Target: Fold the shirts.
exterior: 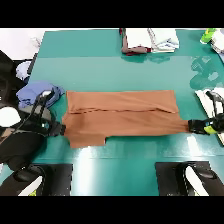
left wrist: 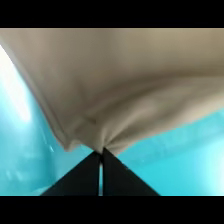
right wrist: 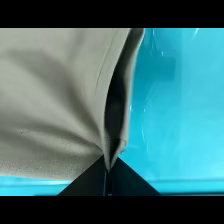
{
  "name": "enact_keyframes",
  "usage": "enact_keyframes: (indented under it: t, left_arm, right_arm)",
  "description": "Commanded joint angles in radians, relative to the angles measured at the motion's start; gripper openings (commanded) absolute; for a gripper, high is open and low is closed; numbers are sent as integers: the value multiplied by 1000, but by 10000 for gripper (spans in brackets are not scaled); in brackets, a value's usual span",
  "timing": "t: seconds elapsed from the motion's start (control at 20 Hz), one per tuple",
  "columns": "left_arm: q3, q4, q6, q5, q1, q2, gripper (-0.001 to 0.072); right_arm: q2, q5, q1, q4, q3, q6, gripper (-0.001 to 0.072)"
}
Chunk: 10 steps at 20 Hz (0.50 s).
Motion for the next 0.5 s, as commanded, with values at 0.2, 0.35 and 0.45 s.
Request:
enact_keyframes:
  t: [0.2, 0.35, 0.45]
  left_arm:
    - [270, 149, 30, 318, 29, -388, 25]
    - [365, 149, 30, 414, 80, -517, 25]
    - [406, 150, 35, 454, 92, -581, 26]
  right_arm:
    - [-398, -136, -4, 80, 313, 0, 17]
    - [-573, -166, 25, 80, 447, 12, 17]
    - [-668, -176, 56, 79, 527, 14, 18]
